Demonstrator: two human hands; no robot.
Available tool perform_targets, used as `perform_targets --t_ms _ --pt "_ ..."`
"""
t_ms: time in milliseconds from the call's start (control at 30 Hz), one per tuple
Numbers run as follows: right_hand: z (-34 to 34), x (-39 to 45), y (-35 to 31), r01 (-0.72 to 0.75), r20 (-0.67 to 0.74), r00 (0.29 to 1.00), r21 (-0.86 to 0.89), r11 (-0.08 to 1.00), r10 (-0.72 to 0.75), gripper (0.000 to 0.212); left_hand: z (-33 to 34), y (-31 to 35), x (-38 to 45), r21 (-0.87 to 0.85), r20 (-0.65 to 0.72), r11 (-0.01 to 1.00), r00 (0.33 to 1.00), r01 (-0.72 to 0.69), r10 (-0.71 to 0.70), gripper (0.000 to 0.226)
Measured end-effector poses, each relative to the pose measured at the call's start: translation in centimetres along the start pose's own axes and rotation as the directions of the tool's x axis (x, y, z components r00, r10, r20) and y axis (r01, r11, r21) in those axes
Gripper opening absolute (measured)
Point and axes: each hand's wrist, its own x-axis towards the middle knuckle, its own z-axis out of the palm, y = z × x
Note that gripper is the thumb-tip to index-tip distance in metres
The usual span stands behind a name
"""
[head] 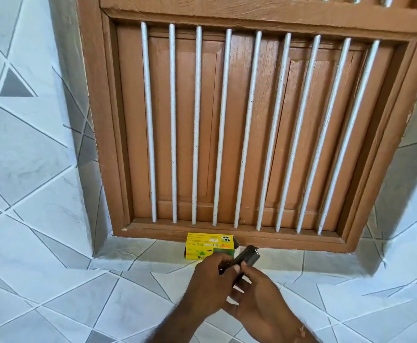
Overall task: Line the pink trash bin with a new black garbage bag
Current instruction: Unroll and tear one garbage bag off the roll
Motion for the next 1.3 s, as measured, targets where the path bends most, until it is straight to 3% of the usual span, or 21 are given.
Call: perform_targets --t_ms 200,400,633,733,1033,1300 --pt "0.7 -0.4 1.9 -0.003 -0.052 0.999 -0.021 1.0 0.002 0.025 -1.8 -1.3 -0.7 -0.047 -0.027 0.998 0.999 0.035 -0.036 0.026" --pt "0.8 -0.5 4.9 -0.038 -0.06 0.997 0.076 0.996 0.043 0.041 -2.8 -1.6 -2.2 -0.191 0.015 0.972 0.991 0.135 -0.135 0.031" --pt "-0.3 -1.6 5.2 -0.02 0.033 0.999 0.038 0.999 0.019 0.044 -4.0 -1.2 -3.5 -0.272 -0.093 0.948 0.977 0.163 -0.194 0.028" --pt "-1.5 -1.7 4.1 -0.038 -0.018 0.999 0.009 0.999 0.038 0.05 -4.1 -0.4 -3.8 -0.316 -0.164 0.936 0.963 0.155 -0.214 0.026" --pt "-9.4 -4.9 -0.7 -0.029 0.049 0.998 -0.026 0.999 0.031 0.037 -0.8 1.7 -6.8 -0.513 -0.383 0.847 0.847 0.136 -0.368 0.023" --pt "-13.1 -7.5 -0.8 -0.076 0.03 0.996 -0.079 0.994 0.079 0.03 -0.4 0.5 -11.9 -0.529 -0.518 0.84 0.736 0.125 -0.435 0.022"
